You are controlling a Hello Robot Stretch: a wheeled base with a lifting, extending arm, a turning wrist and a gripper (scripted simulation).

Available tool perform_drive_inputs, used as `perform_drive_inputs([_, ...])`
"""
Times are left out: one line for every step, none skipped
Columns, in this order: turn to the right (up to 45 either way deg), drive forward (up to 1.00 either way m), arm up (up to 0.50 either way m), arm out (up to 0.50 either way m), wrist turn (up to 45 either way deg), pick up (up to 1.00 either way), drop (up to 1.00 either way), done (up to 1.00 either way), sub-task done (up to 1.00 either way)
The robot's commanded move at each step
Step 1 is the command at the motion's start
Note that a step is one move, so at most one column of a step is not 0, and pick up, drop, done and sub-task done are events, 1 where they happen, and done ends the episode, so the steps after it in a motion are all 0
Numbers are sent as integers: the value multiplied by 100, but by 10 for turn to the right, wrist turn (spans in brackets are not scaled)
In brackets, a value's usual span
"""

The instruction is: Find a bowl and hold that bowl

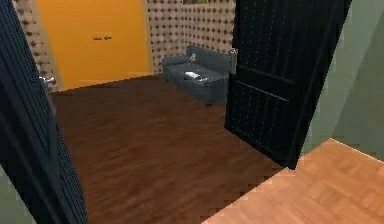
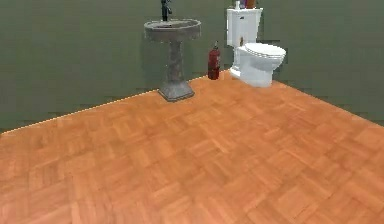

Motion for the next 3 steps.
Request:
perform_drive_inputs([60, 0, 0, 0, 0, 0, 0, 0, 0])
perform_drive_inputs([0, 65, 0, 0, 0, 0, 0, 0, 0])
perform_drive_inputs([-210, 0, 0, 0, 0, 0, 0, 0, 0])
